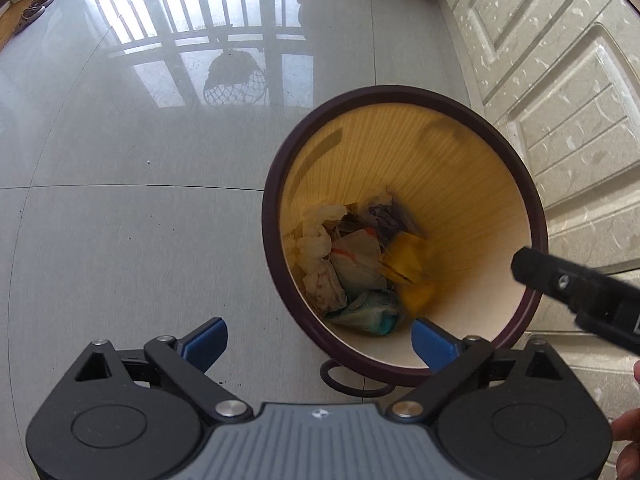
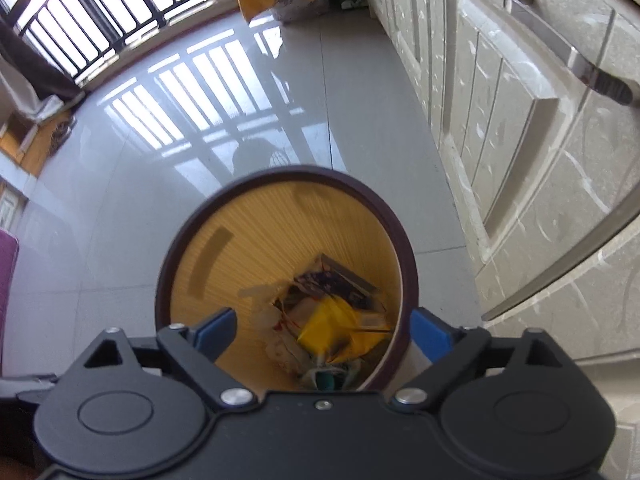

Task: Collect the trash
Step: 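Move both open tools back toward the bench, then grasp the red snack packet with the left tool while the right tool grasps the tan cardboard scrap, then lift the red packet and cardboard scrap off the bench with both tools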

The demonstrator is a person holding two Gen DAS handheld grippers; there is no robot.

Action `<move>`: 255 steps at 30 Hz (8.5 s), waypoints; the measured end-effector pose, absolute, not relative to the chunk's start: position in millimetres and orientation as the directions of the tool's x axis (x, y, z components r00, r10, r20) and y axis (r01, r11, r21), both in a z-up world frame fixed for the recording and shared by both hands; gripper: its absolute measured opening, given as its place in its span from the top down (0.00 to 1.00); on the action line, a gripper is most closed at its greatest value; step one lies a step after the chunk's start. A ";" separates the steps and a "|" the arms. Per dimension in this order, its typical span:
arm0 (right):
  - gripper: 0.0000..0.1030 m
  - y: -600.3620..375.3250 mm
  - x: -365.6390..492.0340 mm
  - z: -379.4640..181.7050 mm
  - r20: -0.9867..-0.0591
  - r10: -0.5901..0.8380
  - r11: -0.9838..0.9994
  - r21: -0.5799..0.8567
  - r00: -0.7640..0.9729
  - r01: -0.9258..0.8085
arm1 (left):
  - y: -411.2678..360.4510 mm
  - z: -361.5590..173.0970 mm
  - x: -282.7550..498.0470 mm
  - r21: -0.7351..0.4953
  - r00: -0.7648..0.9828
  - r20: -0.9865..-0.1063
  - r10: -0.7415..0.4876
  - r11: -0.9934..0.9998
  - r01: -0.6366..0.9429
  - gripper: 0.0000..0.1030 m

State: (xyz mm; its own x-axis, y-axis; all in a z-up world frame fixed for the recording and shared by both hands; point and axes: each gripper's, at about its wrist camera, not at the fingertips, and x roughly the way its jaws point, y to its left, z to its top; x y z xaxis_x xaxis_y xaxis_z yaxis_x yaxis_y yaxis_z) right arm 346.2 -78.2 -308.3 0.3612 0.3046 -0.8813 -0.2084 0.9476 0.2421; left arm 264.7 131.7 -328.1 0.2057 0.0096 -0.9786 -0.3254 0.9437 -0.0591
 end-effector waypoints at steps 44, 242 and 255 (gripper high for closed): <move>0.00 -84.3 291.6 -246.6 -0.907 0.106 0.930 -0.055 0.408 -0.363 | 154.8 -250.0 200.7 -0.033 0.320 -0.944 0.079 0.942 -0.333 0.00; 0.75 -385.6 223.8 -31.0 -0.521 0.060 0.998 0.017 0.852 -0.060 | -154.1 -37.7 220.1 -0.009 0.789 -0.577 -0.211 0.968 0.252 0.49; 0.75 -312.0 215.5 -7.4 -0.508 0.111 0.992 0.003 0.854 -0.127 | -67.0 -23.3 202.1 -0.023 0.819 -0.560 -0.126 0.990 0.137 0.49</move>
